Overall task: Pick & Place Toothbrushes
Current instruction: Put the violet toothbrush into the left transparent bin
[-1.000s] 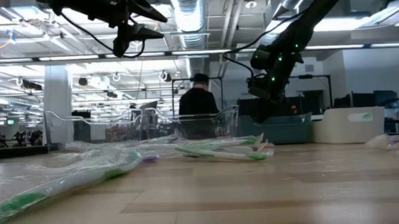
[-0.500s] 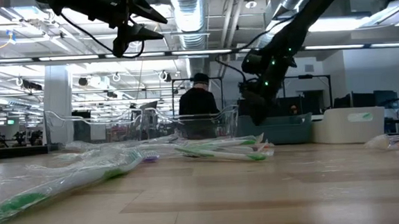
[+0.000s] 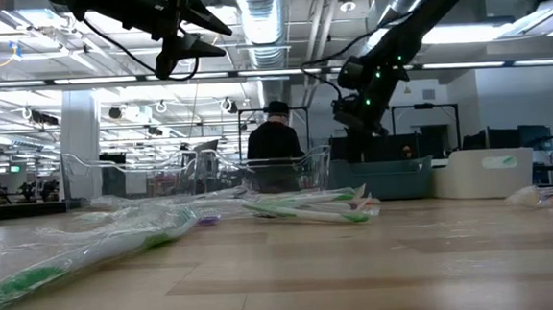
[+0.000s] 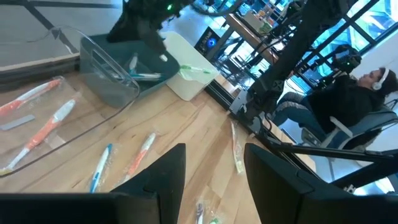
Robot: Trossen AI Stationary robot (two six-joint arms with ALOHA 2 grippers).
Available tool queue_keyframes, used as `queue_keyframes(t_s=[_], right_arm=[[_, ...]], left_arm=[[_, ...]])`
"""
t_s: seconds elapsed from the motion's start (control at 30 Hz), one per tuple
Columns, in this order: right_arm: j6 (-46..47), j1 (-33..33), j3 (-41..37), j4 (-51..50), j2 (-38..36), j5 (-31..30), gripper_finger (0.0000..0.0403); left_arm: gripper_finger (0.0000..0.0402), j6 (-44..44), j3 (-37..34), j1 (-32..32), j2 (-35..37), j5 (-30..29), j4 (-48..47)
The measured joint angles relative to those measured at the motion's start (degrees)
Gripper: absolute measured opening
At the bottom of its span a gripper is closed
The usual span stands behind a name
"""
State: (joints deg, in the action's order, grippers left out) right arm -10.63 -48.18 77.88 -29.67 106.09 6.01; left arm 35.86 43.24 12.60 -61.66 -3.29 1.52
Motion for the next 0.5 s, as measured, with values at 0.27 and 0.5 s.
queue_keyframes(t_s=[0.27, 0.5], right_arm=[[-0.44, 0.15, 3.94, 0.40, -8.76, 0.12, 0.0000], [5.01, 0.55, 4.05, -2.87, -19.38, 0.12, 0.0000]], left_arm=[[0.0159, -0.97, 0.00, 0.03, 0.01, -0.25, 0.02], [0.0159, -4.10, 0.00, 0.33, 0.01, 0.17, 0.04]])
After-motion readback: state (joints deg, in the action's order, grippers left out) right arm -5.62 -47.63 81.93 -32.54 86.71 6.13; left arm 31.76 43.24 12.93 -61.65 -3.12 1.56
